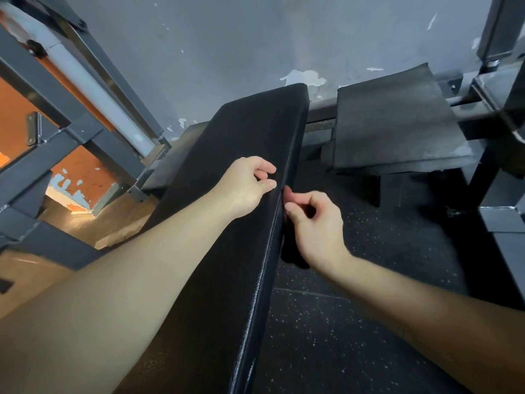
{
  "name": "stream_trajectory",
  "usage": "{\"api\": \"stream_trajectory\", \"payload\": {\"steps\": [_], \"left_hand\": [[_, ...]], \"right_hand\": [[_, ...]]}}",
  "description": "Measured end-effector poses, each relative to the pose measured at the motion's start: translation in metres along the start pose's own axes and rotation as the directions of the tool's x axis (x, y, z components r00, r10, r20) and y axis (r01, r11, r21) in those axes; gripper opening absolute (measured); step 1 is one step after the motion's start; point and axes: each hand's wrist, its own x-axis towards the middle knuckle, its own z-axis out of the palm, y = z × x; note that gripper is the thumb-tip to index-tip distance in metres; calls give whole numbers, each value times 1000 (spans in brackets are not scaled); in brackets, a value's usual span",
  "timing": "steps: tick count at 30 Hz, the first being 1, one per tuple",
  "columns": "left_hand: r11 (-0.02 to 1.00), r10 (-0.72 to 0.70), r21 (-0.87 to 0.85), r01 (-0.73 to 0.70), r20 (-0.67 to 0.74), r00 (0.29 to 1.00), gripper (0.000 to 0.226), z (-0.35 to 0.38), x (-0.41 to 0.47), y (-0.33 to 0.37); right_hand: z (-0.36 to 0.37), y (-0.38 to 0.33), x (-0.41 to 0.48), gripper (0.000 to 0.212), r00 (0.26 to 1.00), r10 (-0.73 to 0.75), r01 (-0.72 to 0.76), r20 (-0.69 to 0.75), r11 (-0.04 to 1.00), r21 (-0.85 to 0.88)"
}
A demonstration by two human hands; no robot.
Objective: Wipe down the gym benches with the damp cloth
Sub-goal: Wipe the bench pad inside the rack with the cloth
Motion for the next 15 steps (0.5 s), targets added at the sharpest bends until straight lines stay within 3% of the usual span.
{"api": "stream_trajectory", "payload": {"steps": [3,12,15], "left_hand": [[1000,13,-10,-13,-3,1000,21,0,-8,2],[992,120,6,-122,158,980,34,-10,-37,26],[993,119,-7,-120,169,978,16,-12,-44,31]], "right_hand": [[-20,-4,-10,8,992,53,-61,119,996,68],[-41,-23,4,9,956,124,-199,265,939,279],[-50,-29,6,11,936,92,-210,341,921,329]]}}
